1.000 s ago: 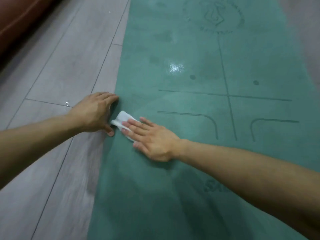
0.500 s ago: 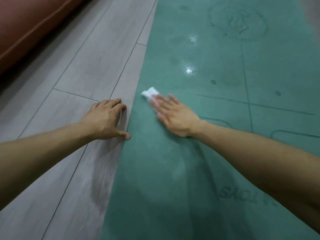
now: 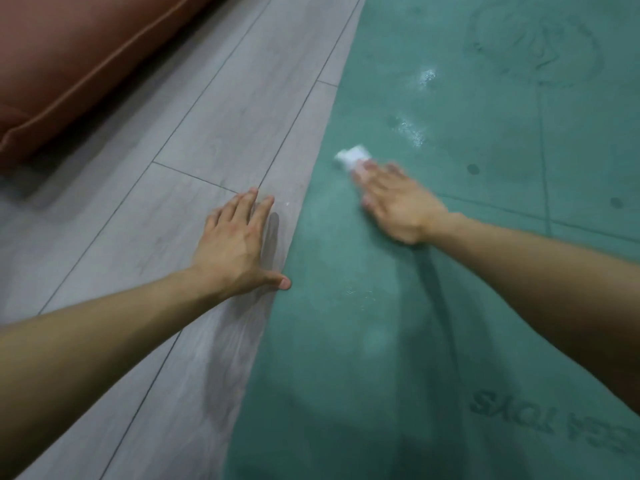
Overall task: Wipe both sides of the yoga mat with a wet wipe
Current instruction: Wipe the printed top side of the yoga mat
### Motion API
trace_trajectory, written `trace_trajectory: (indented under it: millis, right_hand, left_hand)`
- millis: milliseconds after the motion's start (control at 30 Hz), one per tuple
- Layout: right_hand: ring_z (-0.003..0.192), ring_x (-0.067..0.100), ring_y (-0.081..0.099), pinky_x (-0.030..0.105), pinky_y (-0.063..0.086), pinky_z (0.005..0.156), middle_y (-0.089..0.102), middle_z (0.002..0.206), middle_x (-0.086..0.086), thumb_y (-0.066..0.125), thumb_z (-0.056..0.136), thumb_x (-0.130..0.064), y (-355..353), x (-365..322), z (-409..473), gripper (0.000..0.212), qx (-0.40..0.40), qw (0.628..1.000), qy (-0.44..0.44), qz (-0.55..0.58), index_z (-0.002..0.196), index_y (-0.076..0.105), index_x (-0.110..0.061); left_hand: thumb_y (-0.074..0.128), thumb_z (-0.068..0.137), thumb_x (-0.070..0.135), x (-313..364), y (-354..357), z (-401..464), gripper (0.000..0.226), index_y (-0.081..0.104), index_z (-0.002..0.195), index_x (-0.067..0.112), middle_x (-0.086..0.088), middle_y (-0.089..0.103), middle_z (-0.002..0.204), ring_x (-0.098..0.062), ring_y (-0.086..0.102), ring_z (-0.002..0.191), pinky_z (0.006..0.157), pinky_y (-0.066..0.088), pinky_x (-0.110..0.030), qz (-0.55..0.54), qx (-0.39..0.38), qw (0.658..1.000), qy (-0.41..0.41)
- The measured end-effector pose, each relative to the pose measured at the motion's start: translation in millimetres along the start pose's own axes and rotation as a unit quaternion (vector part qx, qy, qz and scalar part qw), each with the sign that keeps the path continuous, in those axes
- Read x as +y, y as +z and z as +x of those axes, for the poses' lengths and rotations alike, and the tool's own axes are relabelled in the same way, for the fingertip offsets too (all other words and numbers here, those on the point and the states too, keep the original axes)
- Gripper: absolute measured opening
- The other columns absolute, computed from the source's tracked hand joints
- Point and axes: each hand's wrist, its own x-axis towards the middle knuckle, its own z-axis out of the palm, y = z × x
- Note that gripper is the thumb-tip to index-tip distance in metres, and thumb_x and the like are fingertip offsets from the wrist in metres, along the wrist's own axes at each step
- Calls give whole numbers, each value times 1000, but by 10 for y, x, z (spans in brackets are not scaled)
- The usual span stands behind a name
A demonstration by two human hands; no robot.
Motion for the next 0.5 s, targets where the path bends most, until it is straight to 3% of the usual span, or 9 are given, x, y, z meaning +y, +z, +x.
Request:
trace_trajectory:
  millis: [67,100,133,233,267,300,367,433,500]
  right_hand:
    - [162,17,-8,41,-7,131,-3,177,6,9,111,-44,-53,146,60,65,6,985,166,37,169,1,-15]
    - [162,17,-9,40,-8,131,-4,177,5,10,111,-44,-33,-32,95,65,16,983,177,54,169,1,-15]
    - [162,17,-10,39,-8,131,-5,177,5,12,112,-44,21,-309,129,65,31,989,130,60,169,1,-16]
    - [162,15,-6,37,-7,131,1,176,2,16,112,-42,189,-1015,55,63,2,985,-168,31,169,3,-19]
    - [162,14,-5,38,-7,131,2,176,1,16,112,-42,175,-1008,62,62,-7,974,-227,4,169,4,-21]
    - [162,13,-5,38,-7,131,2,176,0,15,112,-41,125,-876,111,61,-7,973,-230,-7,169,3,-22]
    - [162,12,-5,39,-6,131,1,177,1,14,112,-39,54,-450,255,61,18,995,-95,4,169,1,-22]
    - [162,14,-6,40,-6,131,-1,177,2,14,112,-40,18,-106,330,62,38,995,84,37,169,0,-19]
    - [163,17,-6,43,-4,132,-3,177,3,16,112,-40,42,-279,357,63,57,985,143,75,169,2,-16]
  left_hand:
    - [77,54,89,-3,7,-6,153,-6,166,25,-4,-4,175,-27,1,161,130,11,-51,-2,4,1000,-3]
    - [77,54,89,-5,16,-10,153,-7,166,25,-4,-4,175,-27,1,161,130,12,-51,-3,7,1000,-5]
    - [77,54,89,-5,24,-13,154,-8,165,25,-4,-4,175,-28,2,161,130,12,-51,-3,10,1000,-7]
    - [77,54,89,-8,43,-7,155,-10,165,25,-7,-1,175,-30,5,161,129,15,-50,4,15,1000,-11]
    - [77,53,89,-11,38,4,155,-9,165,24,-8,1,175,-30,6,160,129,16,-50,3,15,1000,-13]
    - [77,51,90,-9,30,12,157,-8,165,24,-8,2,174,-30,7,160,129,17,-50,1,13,1000,-14]
    - [77,49,91,-7,21,23,158,-5,166,23,-8,5,173,-30,8,160,129,17,-51,-4,10,1000,-17]
    - [78,50,90,-7,31,17,157,-3,166,22,-8,7,173,-29,8,160,129,16,-50,-6,8,1000,-22]
    - [77,51,90,-22,55,2,154,-1,166,22,-7,10,172,-28,10,159,128,17,-50,-4,11,1000,-25]
